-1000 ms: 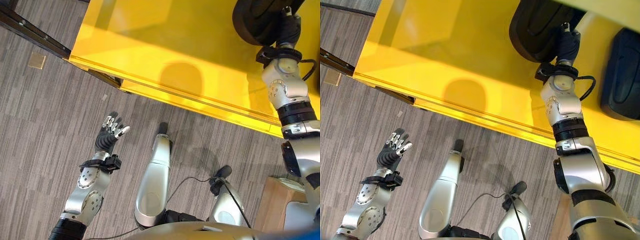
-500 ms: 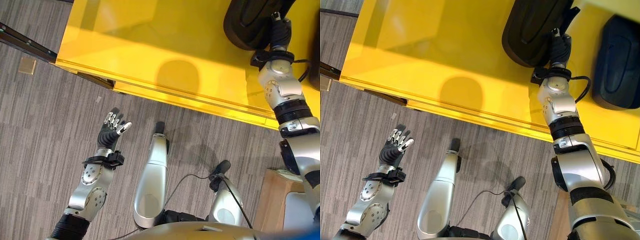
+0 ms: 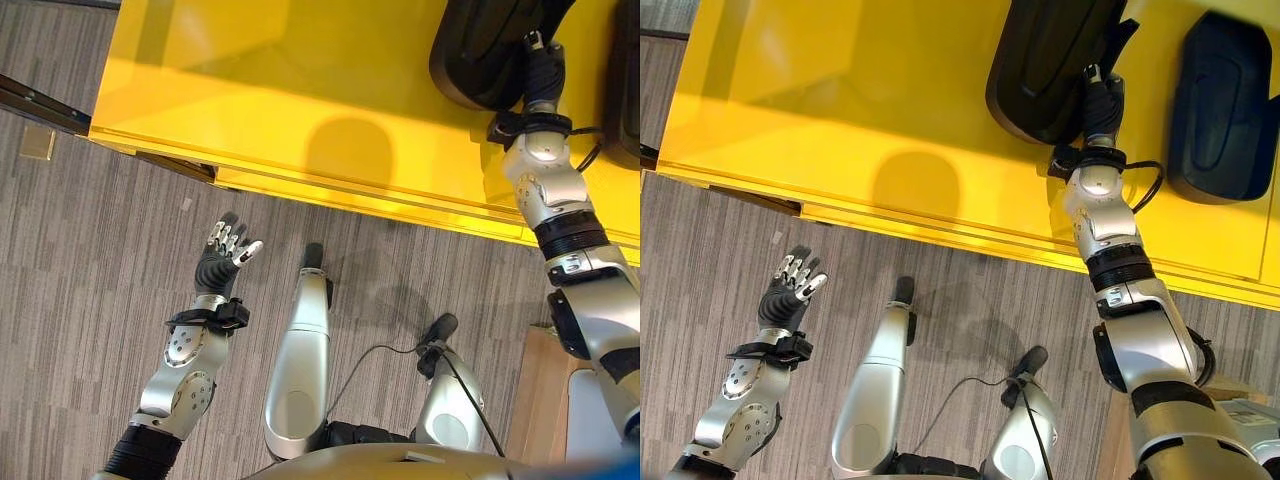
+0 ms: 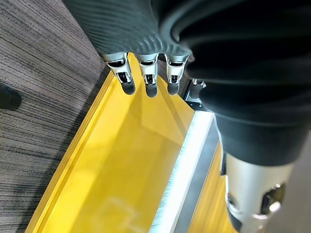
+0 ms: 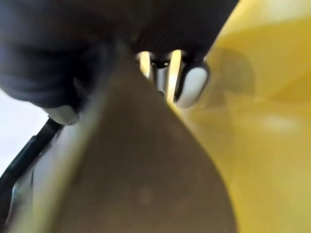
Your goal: Move parts from the plastic box to the shelf.
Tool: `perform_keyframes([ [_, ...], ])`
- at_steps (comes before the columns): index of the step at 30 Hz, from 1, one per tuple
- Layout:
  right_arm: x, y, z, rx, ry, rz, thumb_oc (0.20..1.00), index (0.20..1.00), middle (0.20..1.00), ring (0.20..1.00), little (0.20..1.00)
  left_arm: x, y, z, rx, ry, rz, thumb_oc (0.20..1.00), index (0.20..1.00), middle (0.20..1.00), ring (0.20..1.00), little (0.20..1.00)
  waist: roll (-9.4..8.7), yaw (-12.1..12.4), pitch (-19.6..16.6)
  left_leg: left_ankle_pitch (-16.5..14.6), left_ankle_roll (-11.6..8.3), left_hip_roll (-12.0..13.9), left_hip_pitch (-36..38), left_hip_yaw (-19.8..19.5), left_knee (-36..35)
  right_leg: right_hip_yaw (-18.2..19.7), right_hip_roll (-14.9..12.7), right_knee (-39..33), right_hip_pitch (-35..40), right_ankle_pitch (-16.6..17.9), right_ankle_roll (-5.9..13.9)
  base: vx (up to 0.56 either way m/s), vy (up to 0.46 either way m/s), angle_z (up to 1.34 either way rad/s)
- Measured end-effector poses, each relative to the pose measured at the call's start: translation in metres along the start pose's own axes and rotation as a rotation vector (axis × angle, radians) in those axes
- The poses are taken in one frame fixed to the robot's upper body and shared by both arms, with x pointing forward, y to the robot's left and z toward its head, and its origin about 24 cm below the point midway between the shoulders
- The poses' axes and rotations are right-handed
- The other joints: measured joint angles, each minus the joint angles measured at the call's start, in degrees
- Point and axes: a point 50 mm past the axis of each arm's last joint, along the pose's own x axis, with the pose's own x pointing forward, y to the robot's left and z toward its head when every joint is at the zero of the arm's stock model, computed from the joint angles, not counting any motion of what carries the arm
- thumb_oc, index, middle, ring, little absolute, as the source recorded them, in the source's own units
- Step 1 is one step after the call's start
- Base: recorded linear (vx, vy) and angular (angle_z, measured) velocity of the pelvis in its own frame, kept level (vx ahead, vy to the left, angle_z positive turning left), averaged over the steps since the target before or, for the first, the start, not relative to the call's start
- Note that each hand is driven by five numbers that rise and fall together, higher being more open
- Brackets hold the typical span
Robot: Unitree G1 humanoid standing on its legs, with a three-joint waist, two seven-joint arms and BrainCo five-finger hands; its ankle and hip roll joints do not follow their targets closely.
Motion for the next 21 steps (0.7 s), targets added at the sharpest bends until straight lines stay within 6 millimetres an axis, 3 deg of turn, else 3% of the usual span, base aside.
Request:
perform_keyframes([
  [14,-0.0027,0.0085,-0.0030,0.034,0.009,0.009,0.200,0.200,0.200,0.200,0.200,0.0001,0.0004,0.0002,-0.001,-0.002,0.009,1.000,1.000,1.000,1.000,1.000,-0.26,-0.9,-0.1,0.0,-0.02,0.2,0.0,0.0,0.0,0.1,0.2,-0.1,0.0,0.1,-0.11,0.00,0.000,0.00],
  [15,-0.0027,0.0085,-0.0030,0.034,0.009,0.009,0.426,0.426,0.426,0.426,0.426,0.0001,0.0005,0.0004,-0.001,-0.003,0.011,1.000,1.000,1.000,1.000,1.000,-0.26,-0.9,-0.1,0.0,-0.02,0.2,0.0,0.0,0.0,0.1,0.2,-0.1,0.0,0.1,-0.12,0.00,0.000,0.00],
  [16,-0.0027,0.0086,-0.0029,0.035,0.009,0.009,0.589,0.589,0.589,0.589,0.589,0.0001,0.0008,0.0005,-0.001,-0.005,0.017,1.000,1.000,1.000,1.000,1.000,-0.28,-0.9,-0.1,0.0,-0.02,0.2,0.0,0.0,-0.1,0.1,0.2,-0.2,0.0,0.1,-0.14,0.00,0.000,0.00],
  [17,-0.0027,0.0086,-0.0030,0.036,0.009,0.009,1.000,1.000,1.000,1.000,1.000,0.0001,0.0008,0.0006,-0.001,-0.006,0.018,1.000,1.000,1.000,1.000,1.000,-0.28,-0.9,-0.1,0.0,-0.02,0.2,0.0,0.1,0.0,0.1,0.2,-0.2,0.0,0.1,-0.15,0.00,0.000,0.00],
  [21,-0.0031,0.0097,-0.0025,0.038,0.006,0.014,1.000,1.000,1.000,1.000,1.000,0.0002,0.0007,0.0008,-0.003,-0.008,0.019,1.000,1.000,1.000,1.000,1.000,-0.29,-0.9,-0.1,0.0,-0.02,0.3,0.0,0.1,0.0,0.2,0.3,-0.2,-0.1,0.1,-0.19,0.00,0.000,0.00],
])
